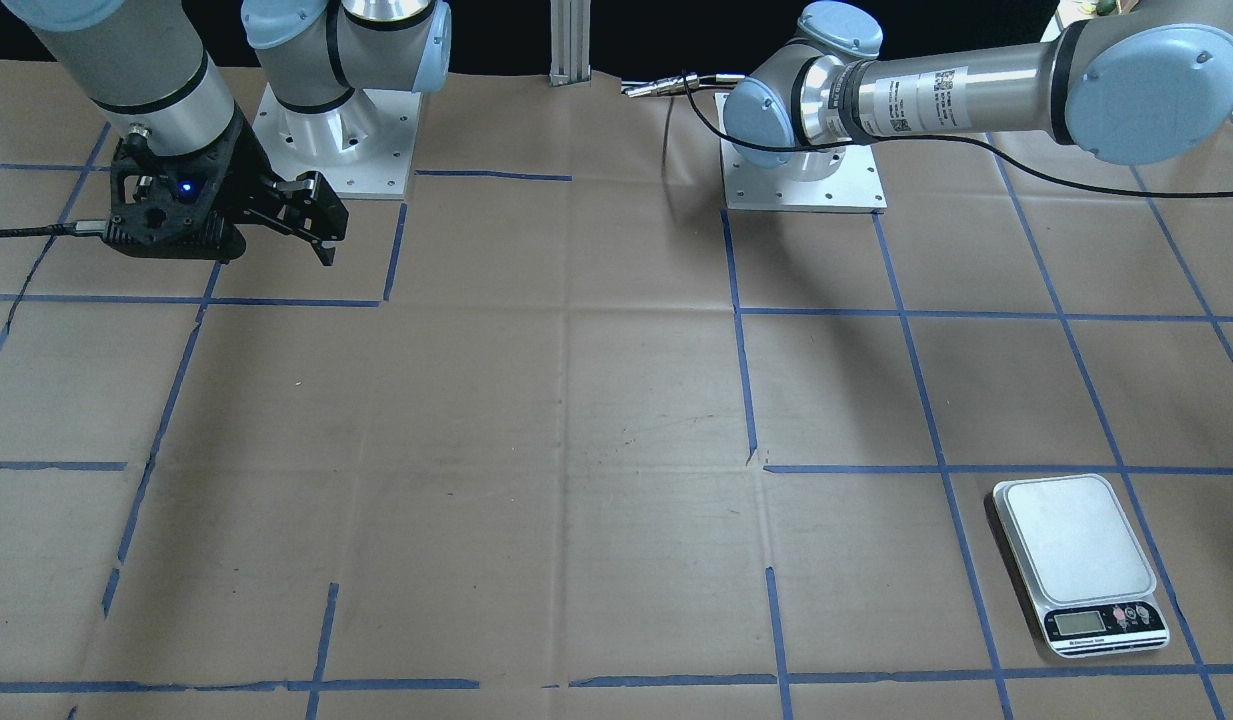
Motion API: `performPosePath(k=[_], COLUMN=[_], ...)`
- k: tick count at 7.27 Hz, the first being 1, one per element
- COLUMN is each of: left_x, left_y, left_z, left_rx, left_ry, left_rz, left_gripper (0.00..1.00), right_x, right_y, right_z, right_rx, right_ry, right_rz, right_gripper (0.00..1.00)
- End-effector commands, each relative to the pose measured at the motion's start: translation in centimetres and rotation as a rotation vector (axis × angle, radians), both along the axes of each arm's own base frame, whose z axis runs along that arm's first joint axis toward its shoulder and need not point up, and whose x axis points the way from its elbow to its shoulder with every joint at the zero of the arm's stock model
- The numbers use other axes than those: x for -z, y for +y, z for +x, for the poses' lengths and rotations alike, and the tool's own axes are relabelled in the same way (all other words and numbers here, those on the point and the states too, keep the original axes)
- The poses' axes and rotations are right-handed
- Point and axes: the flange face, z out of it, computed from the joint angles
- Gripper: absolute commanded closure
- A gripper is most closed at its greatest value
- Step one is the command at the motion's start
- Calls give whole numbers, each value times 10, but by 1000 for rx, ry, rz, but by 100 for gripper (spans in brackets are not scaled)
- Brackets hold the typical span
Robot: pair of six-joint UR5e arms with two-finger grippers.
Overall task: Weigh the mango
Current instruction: 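Lower the open left gripper over the mango, then close the left gripper around the mango and lift it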
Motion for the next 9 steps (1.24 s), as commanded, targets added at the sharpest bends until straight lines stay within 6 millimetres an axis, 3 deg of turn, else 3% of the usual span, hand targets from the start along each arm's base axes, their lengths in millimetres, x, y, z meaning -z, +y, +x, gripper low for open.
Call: performPosePath(k=[1, 5, 7, 9], left_x=[25, 79, 81, 77], left_y=[2, -19, -20, -35], left_z=[-2, 14, 13, -2], left_rx=[1, 7, 8, 31], left_ry=[24, -49, -48, -66], left_rz=[22, -47, -48, -67], left_gripper=[2, 1, 1, 1], right_x=[0, 0, 0, 0], right_y=[0, 0, 0, 0], right_z=[0, 0, 0, 0], right_rx=[0, 0, 0, 0], right_ry=[0, 0, 0, 0], right_rz=[0, 0, 0, 0], right_gripper=[0, 0, 0, 0])
